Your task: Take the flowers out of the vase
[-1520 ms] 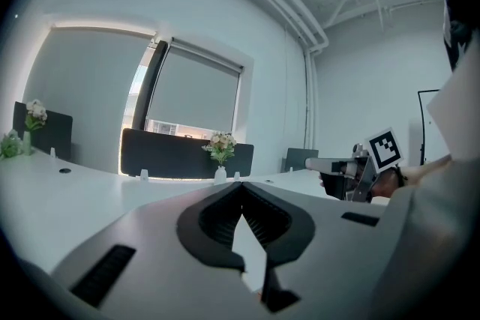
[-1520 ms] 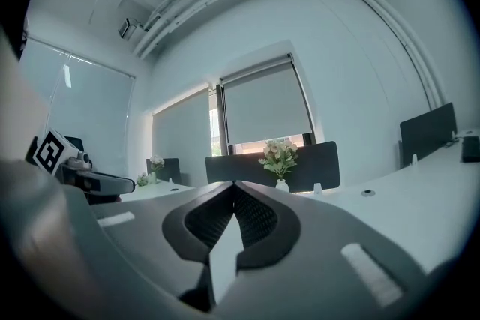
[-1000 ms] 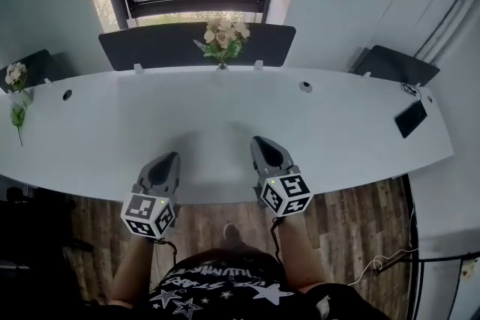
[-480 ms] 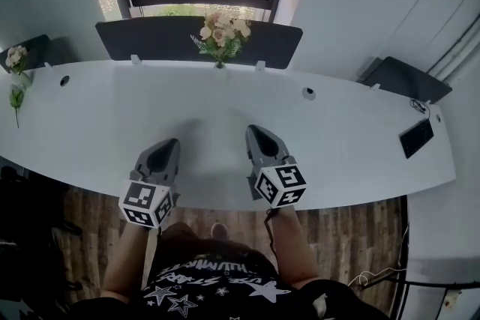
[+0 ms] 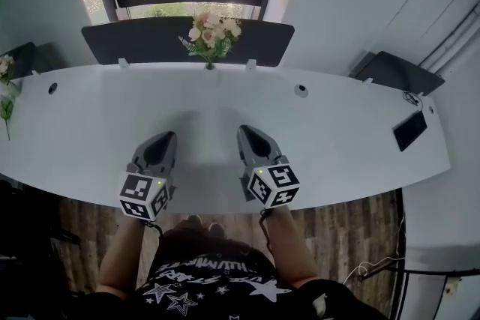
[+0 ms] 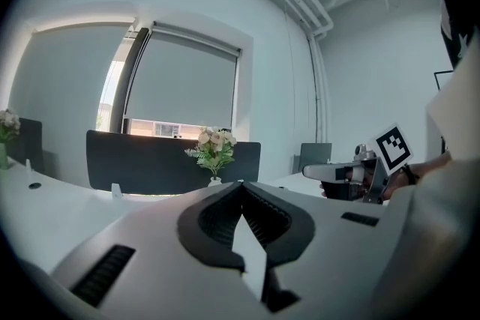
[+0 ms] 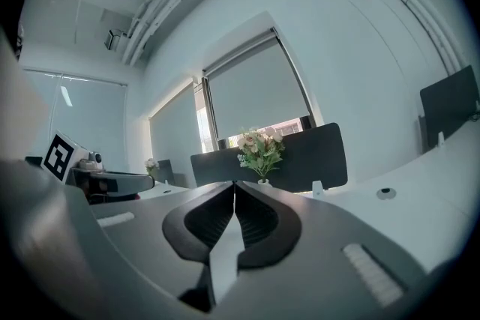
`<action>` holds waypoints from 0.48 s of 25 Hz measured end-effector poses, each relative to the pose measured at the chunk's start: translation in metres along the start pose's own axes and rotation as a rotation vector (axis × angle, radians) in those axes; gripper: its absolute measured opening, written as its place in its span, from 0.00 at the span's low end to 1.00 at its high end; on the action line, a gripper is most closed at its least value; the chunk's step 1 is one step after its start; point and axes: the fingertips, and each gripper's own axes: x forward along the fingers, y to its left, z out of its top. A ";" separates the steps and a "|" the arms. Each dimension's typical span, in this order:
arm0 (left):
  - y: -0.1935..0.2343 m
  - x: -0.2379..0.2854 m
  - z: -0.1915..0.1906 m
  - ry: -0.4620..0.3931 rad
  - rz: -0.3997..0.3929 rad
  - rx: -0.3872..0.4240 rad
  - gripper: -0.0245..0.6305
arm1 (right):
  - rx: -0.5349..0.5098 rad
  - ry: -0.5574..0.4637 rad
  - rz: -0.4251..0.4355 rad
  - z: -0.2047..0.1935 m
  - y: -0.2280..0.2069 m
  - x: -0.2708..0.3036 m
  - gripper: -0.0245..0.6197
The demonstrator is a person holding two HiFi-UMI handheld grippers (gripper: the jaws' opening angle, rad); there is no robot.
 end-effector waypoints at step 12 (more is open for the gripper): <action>0.049 0.035 0.006 -0.005 -0.052 -0.030 0.05 | -0.009 0.034 -0.081 0.008 -0.013 0.050 0.04</action>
